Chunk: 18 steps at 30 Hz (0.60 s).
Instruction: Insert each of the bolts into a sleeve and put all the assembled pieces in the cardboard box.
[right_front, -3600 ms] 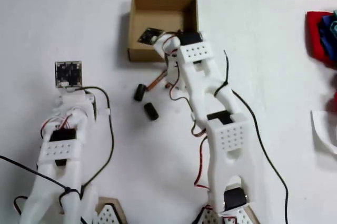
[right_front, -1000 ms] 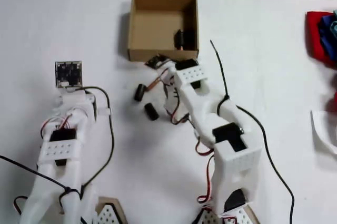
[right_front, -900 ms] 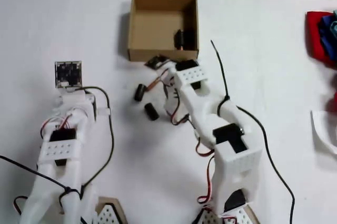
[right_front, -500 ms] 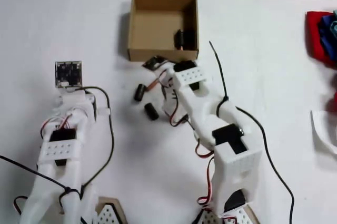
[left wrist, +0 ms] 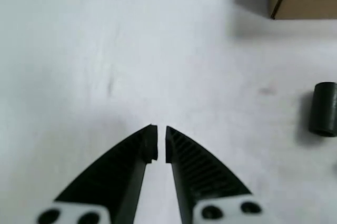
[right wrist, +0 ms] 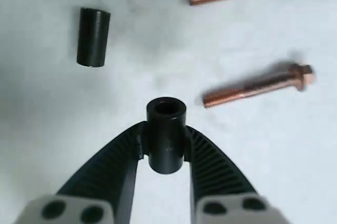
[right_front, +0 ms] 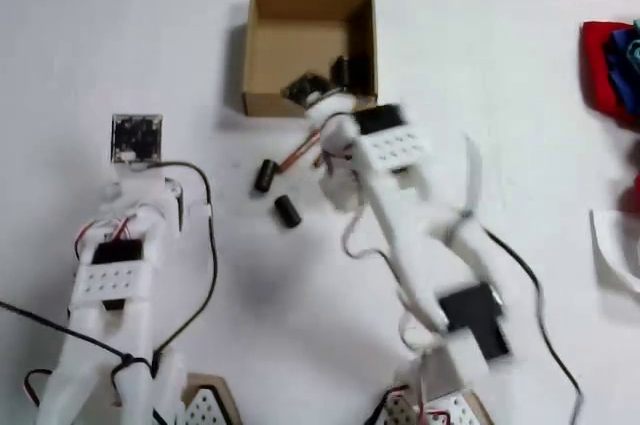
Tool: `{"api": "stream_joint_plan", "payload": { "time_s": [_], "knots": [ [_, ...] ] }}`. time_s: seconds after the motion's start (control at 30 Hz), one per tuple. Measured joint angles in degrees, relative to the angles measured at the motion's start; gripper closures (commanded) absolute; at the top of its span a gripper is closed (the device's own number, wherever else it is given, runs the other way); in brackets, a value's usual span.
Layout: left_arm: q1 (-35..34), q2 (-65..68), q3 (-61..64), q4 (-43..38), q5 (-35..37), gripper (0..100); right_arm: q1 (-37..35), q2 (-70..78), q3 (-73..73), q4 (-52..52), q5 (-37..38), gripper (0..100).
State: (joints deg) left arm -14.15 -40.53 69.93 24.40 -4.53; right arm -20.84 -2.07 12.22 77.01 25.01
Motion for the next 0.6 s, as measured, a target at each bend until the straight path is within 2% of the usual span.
{"api": "stream_joint_plan", "payload": {
  "time_s": [0.2,0.33,0.4,0.5,0.6],
  "knots": [
    [10.55,3.52,-14.68,16.62,-0.62,94,15.74,-24.00,15.56,-5.27,-2.90,97.8],
    [18.29,12.57,-29.45,26.81,-0.26,94,28.04,-28.13,26.11,-12.22,-10.90,97.8],
    [21.63,18.81,-37.19,30.95,2.29,94,32.62,-28.48,29.98,-15.82,-15.30,97.8],
    [24.97,29.98,-48.44,35.69,7.56,94,35.34,-28.57,33.67,-19.87,-20.84,97.8],
    [28.92,41.41,-59.08,39.30,10.81,94,35.69,-28.57,36.31,-23.47,-23.30,97.8]
  ]
}}
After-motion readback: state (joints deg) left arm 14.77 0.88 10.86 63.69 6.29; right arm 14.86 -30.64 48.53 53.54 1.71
